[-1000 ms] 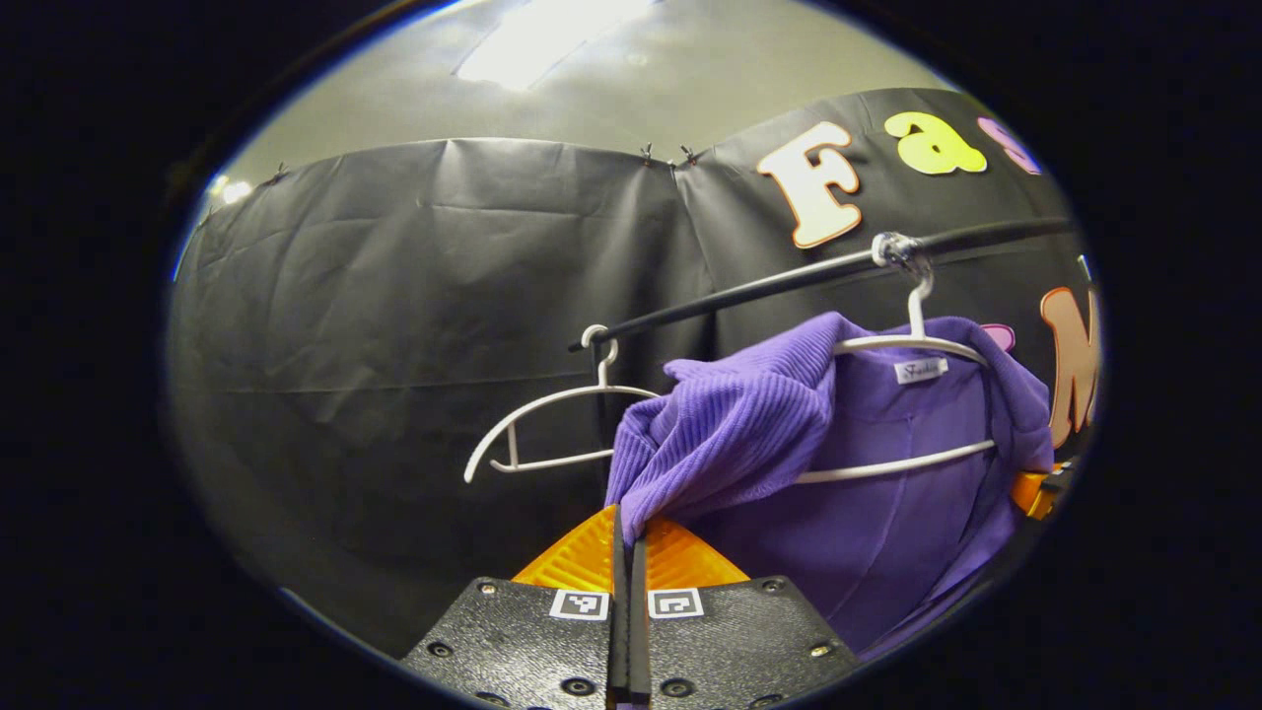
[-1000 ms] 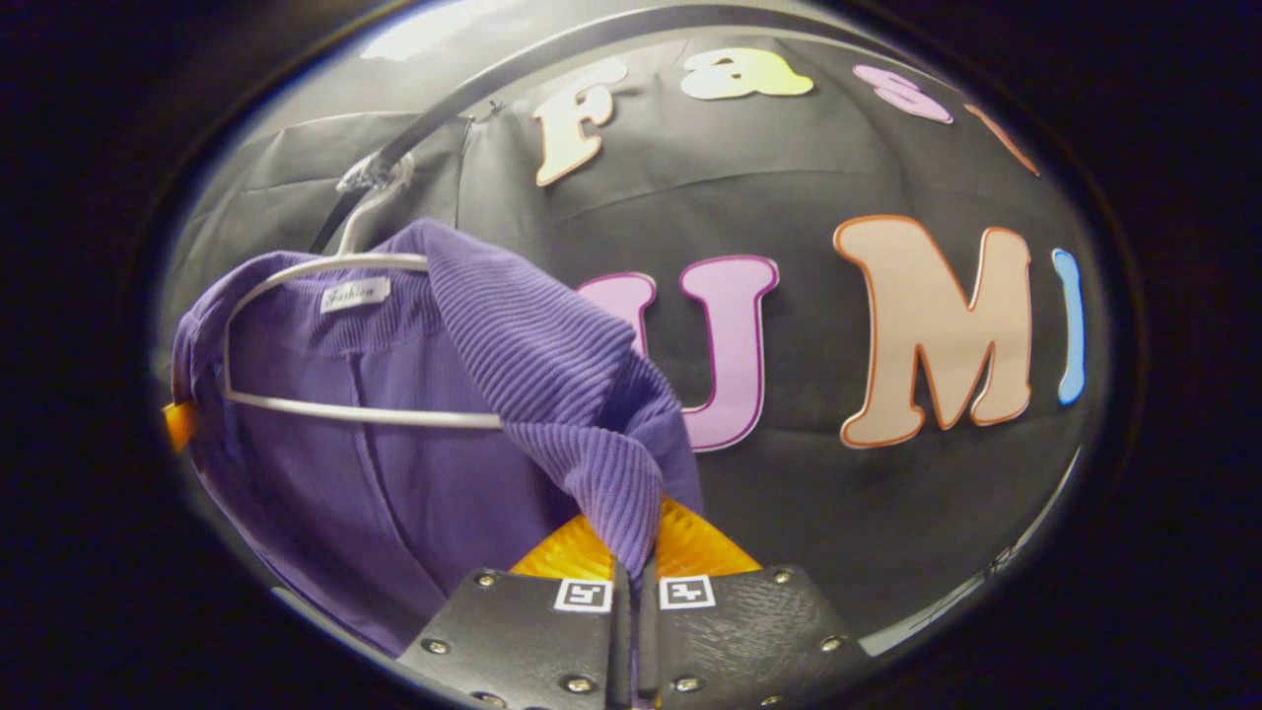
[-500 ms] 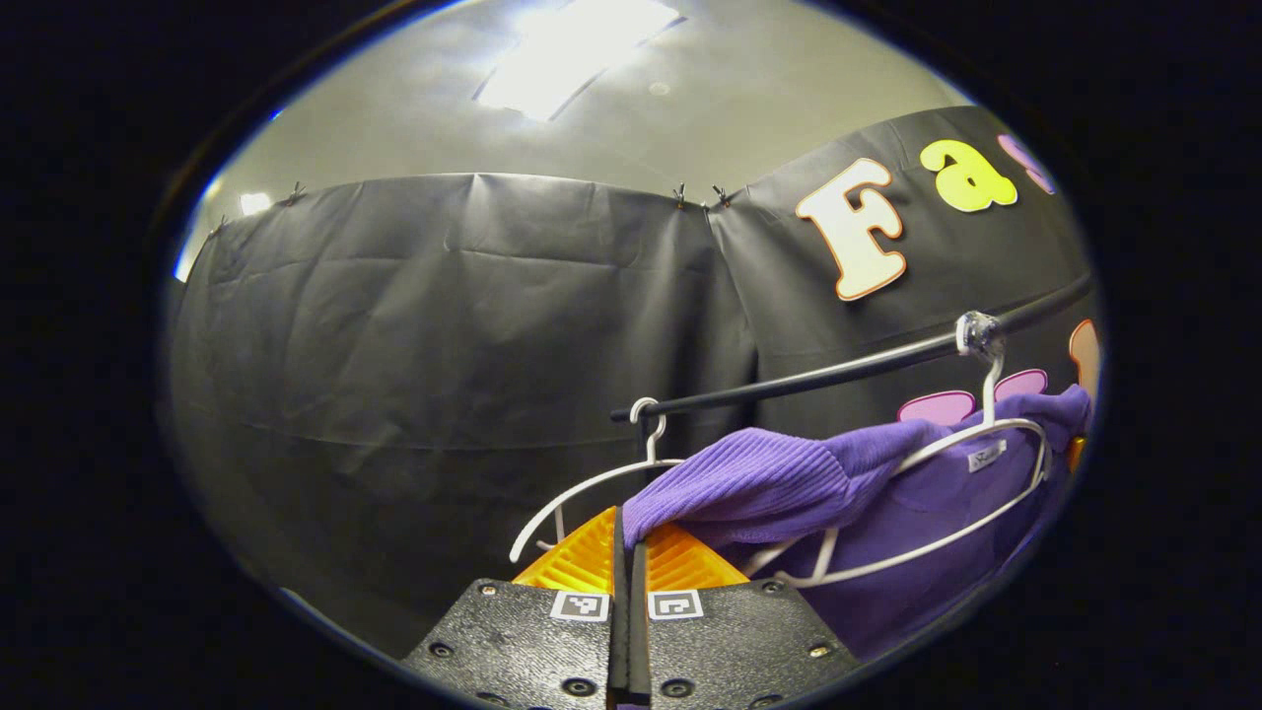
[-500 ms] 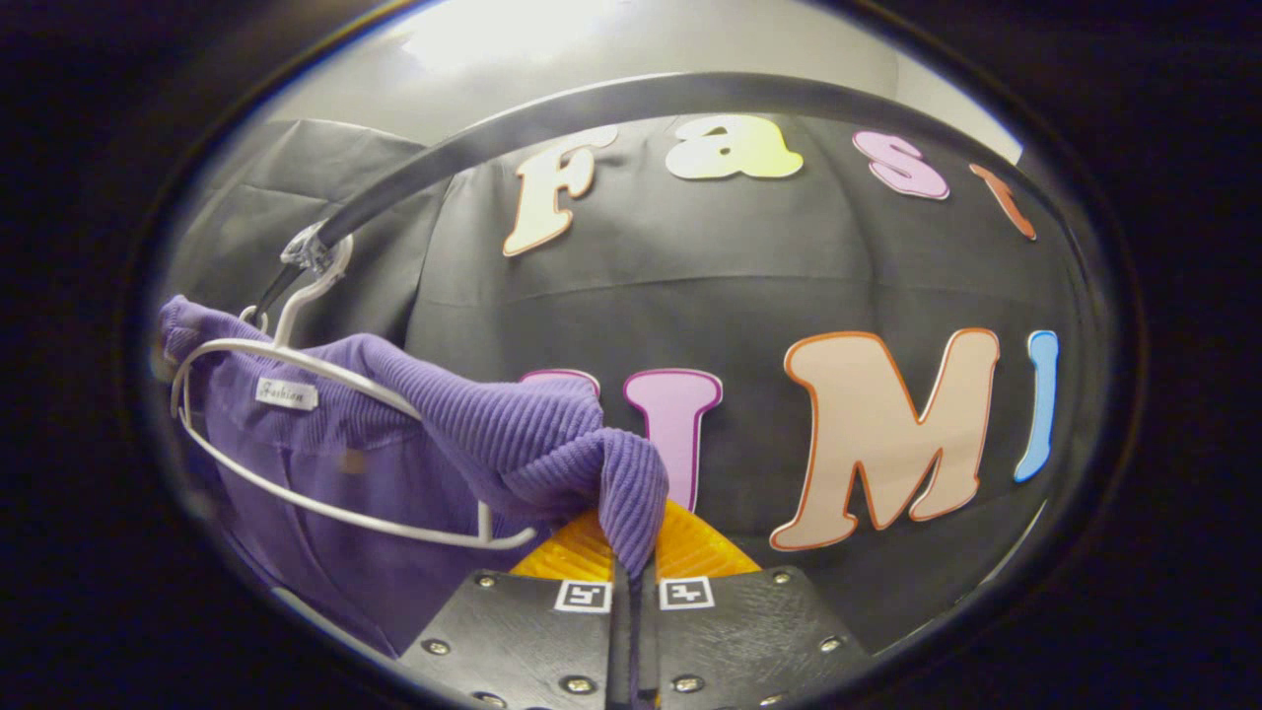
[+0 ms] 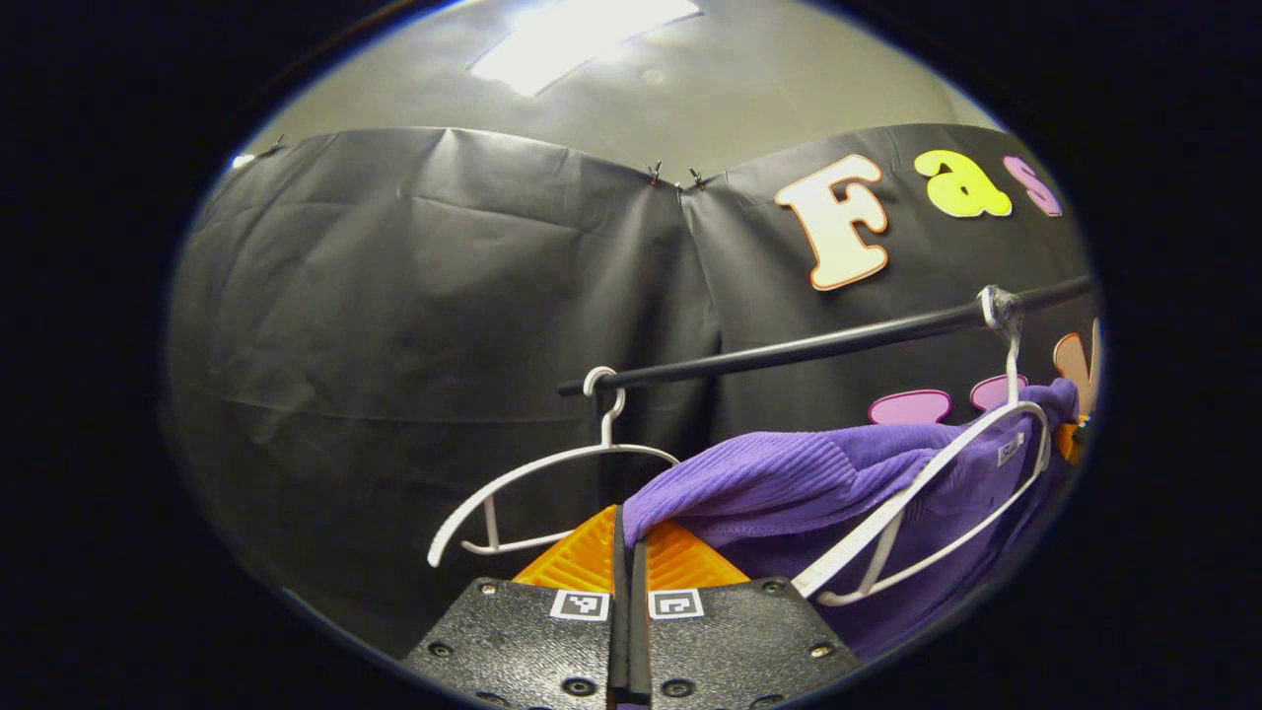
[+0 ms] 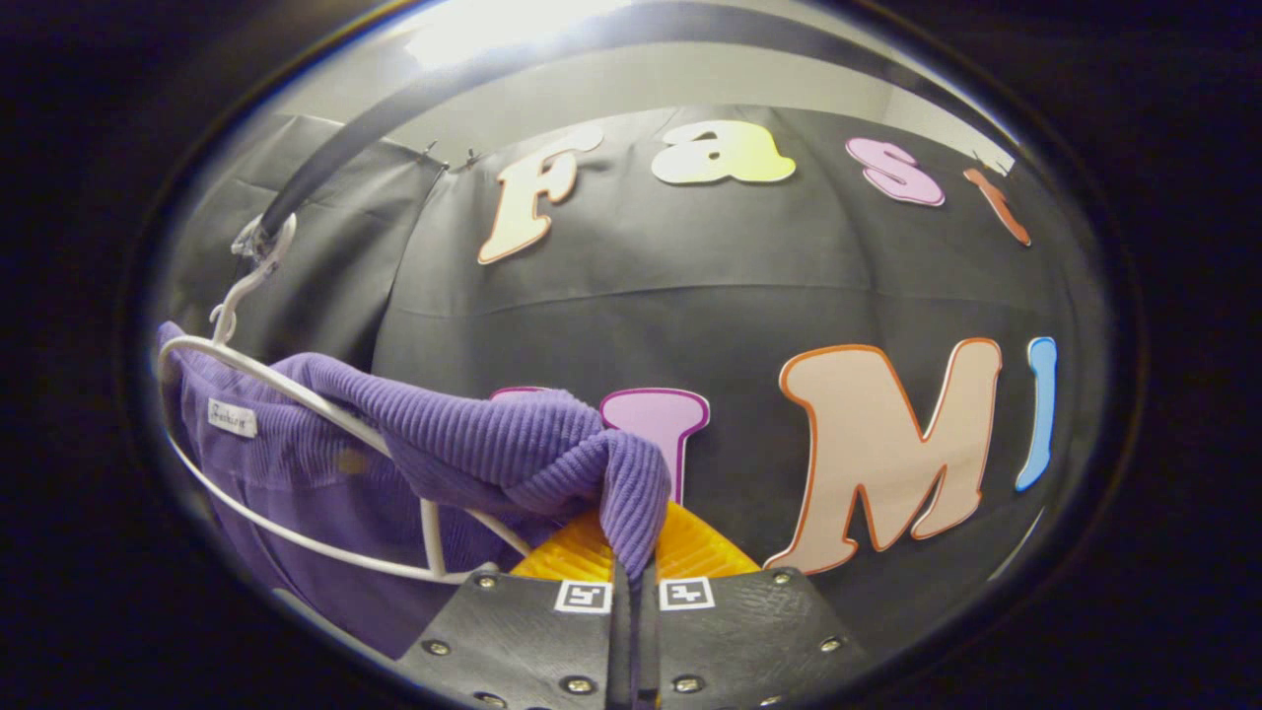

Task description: Grasp the clothes on the hanger with both hands and then place them into the laundry hamper below.

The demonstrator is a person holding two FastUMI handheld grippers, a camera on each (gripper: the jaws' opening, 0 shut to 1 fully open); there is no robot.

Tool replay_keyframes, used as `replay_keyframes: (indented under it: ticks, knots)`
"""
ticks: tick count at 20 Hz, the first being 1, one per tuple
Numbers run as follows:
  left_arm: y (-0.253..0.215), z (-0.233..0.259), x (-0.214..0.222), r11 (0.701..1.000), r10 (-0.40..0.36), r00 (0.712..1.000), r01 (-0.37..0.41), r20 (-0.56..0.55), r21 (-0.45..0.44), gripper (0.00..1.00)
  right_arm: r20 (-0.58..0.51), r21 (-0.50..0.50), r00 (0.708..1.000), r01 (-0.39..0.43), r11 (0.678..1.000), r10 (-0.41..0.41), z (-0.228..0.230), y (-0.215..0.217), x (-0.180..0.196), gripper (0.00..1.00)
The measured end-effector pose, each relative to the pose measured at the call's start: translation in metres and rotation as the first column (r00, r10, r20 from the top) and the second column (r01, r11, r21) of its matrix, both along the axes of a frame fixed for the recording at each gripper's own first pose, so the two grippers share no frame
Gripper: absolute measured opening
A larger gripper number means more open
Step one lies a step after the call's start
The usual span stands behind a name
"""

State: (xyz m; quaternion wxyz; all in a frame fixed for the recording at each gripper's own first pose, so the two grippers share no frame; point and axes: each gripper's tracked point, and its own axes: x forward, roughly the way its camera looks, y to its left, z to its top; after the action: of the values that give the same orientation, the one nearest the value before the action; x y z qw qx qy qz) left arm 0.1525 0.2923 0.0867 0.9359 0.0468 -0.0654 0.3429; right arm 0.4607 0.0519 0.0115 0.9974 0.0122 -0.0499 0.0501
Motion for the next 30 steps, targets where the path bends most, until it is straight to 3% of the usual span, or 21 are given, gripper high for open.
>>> replay_keyframes:
  ticks: [9, 11, 12, 18, 24, 30]
  knots:
    - [0.005, -0.065, 0.004, 0.995, -0.018, 0.997, 0.01, -0.077, -0.101, 0.0, -0.067, -0.03, 0.998, 0.016, 0.999, -0.018, -0.037, 0.004, 0.012, 0.03]
    - [-0.002, -0.076, 0.005, 0.994, -0.027, 0.995, 0.016, -0.098, -0.111, 0.0, -0.095, -0.04, 0.995, 0.023, 0.999, -0.027, -0.05, 0.0, 0.005, 0.06]
    - [-0.005, -0.081, 0.005, 0.993, -0.034, 0.993, 0.021, -0.11, -0.117, 0.01, -0.109, -0.04, 0.994, 0.024, 0.999, -0.028, -0.056, 0.0, 0.0, 0.01]
    - [-0.03, -0.11, 0.006, 0.992, -0.07, 0.978, 0.049, -0.194, -0.112, 0.01, -0.194, -0.072, 0.979, 0.044, 0.996, -0.057, -0.096, -0.02, -0.021, 0.01]
    - [-0.086, -0.129, 0.034, 0.977, -0.202, 0.952, 0.179, -0.231, -0.117, 0.0, -0.268, -0.076, 0.963, 0.001, 0.997, -0.021, -0.124, -0.017, -0.061, 0.04]
    - [-0.159, -0.144, 0.073, 0.921, -0.383, 0.896, 0.353, -0.224, -0.165, 0.0, -0.312, -0.041, 0.948, -0.082, 0.996, 0.065, -0.127, 0.006, -0.105, 0.04]
